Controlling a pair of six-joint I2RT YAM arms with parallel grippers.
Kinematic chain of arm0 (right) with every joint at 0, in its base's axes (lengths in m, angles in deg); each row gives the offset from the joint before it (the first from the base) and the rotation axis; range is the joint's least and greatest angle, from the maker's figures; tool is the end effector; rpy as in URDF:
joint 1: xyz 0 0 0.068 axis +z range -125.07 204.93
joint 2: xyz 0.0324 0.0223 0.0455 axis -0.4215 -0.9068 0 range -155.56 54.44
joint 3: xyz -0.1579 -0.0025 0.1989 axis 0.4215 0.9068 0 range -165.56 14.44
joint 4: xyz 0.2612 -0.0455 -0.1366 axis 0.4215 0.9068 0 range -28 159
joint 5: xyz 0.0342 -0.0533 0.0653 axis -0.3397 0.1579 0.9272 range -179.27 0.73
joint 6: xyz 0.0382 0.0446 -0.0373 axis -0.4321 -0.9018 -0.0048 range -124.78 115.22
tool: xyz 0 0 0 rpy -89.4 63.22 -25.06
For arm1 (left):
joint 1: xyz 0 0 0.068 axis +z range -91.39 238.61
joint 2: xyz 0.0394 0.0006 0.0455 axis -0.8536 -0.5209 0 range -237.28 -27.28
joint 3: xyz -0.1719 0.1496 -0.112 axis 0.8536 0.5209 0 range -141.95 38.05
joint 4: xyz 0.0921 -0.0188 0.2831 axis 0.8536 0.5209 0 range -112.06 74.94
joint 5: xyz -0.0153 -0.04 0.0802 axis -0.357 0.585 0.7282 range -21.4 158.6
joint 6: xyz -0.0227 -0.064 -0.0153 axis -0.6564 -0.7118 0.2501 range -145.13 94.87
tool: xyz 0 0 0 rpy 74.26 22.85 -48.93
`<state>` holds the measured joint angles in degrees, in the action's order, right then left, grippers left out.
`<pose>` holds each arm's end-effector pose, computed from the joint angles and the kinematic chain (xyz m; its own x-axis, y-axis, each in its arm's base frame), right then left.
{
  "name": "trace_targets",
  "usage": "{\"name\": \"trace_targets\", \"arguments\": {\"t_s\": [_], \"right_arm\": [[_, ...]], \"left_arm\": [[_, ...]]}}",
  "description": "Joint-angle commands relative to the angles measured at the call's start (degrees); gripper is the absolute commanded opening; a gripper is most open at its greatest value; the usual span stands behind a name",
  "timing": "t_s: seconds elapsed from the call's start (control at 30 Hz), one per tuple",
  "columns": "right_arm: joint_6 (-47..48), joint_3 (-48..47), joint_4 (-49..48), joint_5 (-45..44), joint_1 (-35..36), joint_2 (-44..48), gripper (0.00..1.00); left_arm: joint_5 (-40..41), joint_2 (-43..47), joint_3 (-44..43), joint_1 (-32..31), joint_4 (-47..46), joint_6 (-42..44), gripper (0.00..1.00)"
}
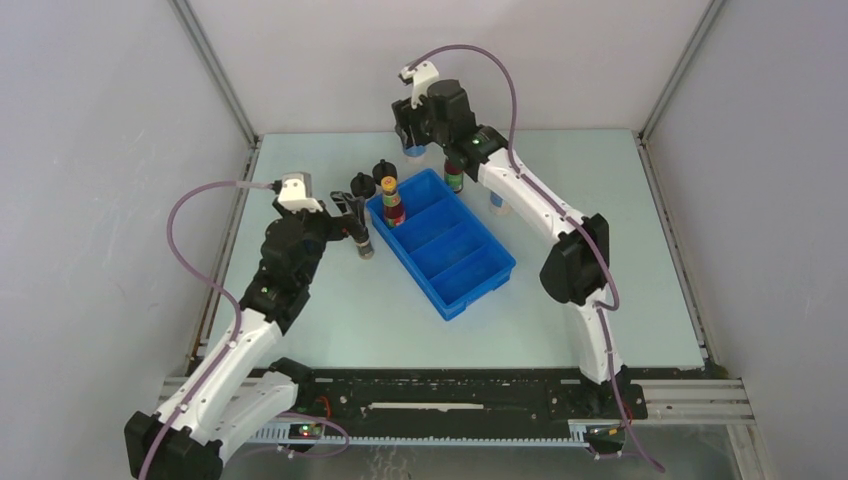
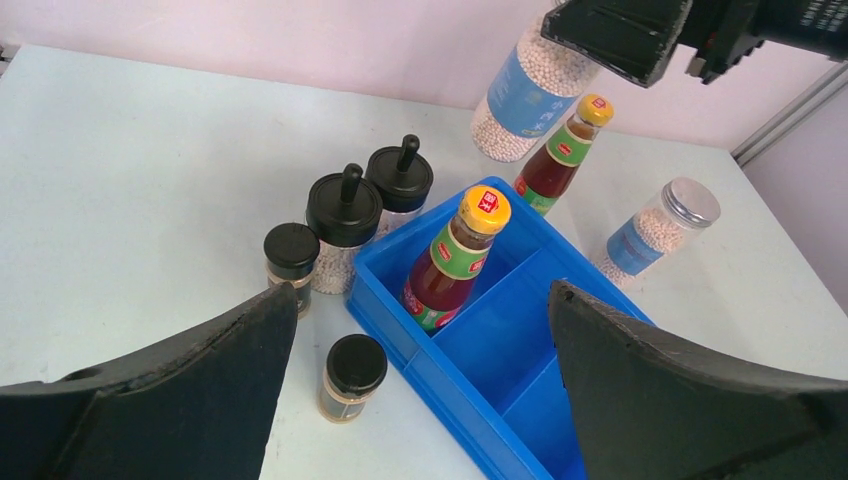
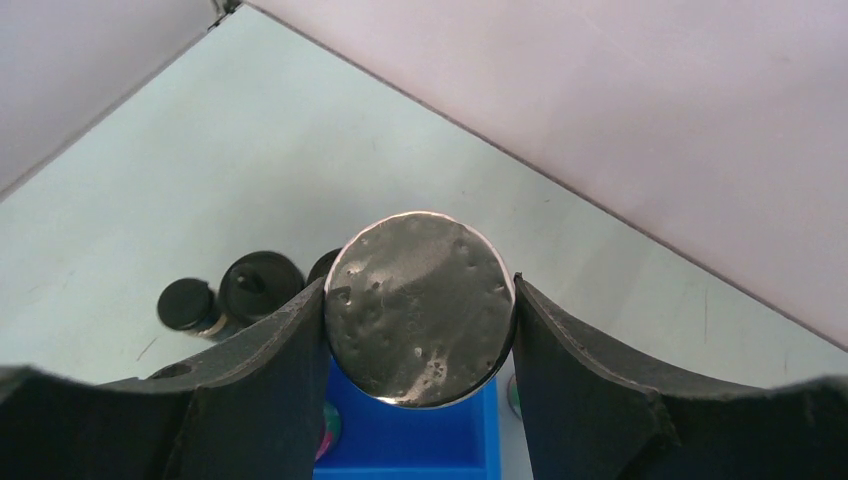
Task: Organize the condiment bottles
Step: Pick up the bottle from the center of the board, then place the bottle in the storage box.
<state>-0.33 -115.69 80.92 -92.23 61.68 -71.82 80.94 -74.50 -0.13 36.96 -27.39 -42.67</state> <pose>0.4584 0.3386 0.3557 -0.1641 -0.2193 -0.9618 -0.5722 0.8154 -0.0883 0.2582 -0.0894 0.2991 -0.1063 -0.2746 -0.9557 0.1366 0.9480 -0.2876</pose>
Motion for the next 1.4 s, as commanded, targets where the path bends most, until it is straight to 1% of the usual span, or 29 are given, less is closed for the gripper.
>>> {"name": "trace_targets", "arguments": {"t_s": [0.0,0.4,0.63,0.83,1.0,1.37], "right_arm": [[1.89,3.83,-5.69,-2.80,1.98,9.22,0.00],[0.59,34.18,-12.90,-9.14,5.80,31.92,0.00],[-1.24,48.27,-14.20,-11.62,8.75,43.17,0.00],[-2.52,53.94,-13.44,-13.52,11.94,47.48,0.00],[-4.17,57.29,-12.95,-13.33,13.44,49.63,0.00],[-6.32,62.03,-12.87,-12.36,14.75,53.42,0.00]], "left_arm": [[1.37,1.42,1.43,-0.57,-1.27,0.82,1.00],[2.29,2.84,1.27,-1.11,-0.83,1.22,1.00],[2.69,2.12,1.00,-1.28,-0.62,1.11,1.00],[2.95,1.63,0.87,-1.29,-0.47,1.19,1.00],[3.46,1.52,0.82,-1.31,-0.30,1.56,1.00],[3.78,-0.12,0.56,-1.31,-0.39,1.35,1.00]]}}
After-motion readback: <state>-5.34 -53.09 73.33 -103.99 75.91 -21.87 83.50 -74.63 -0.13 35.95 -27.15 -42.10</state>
